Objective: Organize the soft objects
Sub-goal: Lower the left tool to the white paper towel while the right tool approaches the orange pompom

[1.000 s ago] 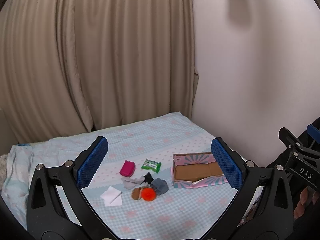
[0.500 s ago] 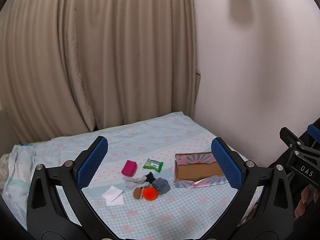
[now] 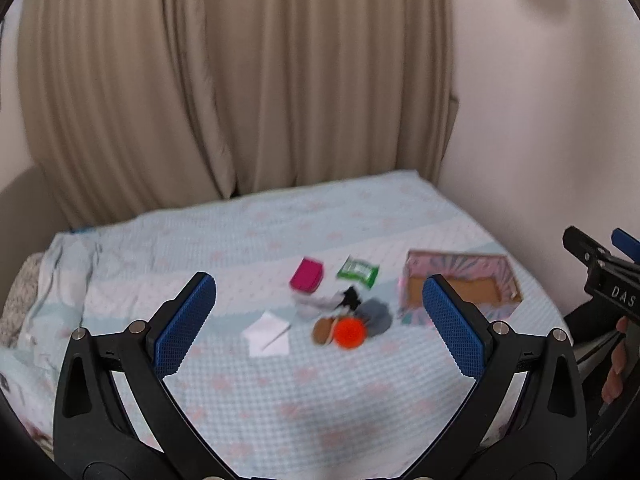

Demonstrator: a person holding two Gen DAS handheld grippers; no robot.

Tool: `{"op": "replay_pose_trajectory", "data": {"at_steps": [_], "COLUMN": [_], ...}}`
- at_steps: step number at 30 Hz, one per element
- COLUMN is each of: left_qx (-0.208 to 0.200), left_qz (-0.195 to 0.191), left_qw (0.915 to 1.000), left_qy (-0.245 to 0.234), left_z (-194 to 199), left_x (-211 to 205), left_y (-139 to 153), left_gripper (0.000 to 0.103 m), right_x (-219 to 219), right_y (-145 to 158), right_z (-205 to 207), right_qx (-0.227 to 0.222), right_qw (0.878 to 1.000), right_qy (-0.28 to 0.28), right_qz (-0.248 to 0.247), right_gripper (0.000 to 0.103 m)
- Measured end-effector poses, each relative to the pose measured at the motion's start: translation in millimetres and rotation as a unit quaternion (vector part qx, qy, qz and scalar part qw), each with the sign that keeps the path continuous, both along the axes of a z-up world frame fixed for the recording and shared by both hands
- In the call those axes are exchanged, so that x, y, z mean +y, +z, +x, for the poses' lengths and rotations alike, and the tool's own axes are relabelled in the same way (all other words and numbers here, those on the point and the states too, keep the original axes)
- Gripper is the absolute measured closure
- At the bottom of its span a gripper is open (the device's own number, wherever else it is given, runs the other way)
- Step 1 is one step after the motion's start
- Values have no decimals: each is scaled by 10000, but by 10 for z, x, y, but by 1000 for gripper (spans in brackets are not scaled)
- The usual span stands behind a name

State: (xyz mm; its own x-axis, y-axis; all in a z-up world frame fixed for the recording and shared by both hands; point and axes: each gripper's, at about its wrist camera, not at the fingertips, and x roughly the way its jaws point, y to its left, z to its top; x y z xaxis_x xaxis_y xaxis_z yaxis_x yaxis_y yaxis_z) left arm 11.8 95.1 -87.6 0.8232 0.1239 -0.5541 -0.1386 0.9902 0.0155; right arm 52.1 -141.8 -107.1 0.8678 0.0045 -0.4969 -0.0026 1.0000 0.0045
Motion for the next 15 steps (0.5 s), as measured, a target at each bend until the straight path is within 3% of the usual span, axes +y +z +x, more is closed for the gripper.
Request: {"op": "replay_pose_trajectory", "data": {"at_steps": [6, 15], "left_qx": [295, 806], "left_qz": [19, 242], "left_qw": [9995, 9943], "left_qy": [-93, -651], "left_z": [362, 1122], "left_x": [561, 1206], "left_y": [-619, -1687], "left_gripper": [1, 1], "right_x": [535, 1431], "right_y": [-570, -1464], "right_z": [325, 905], "right_qx": [454, 983], "right_qw": [9988, 9946], "right_qy": [191, 332], "right_qz": [65, 12], "right_gripper": [0, 0]}}
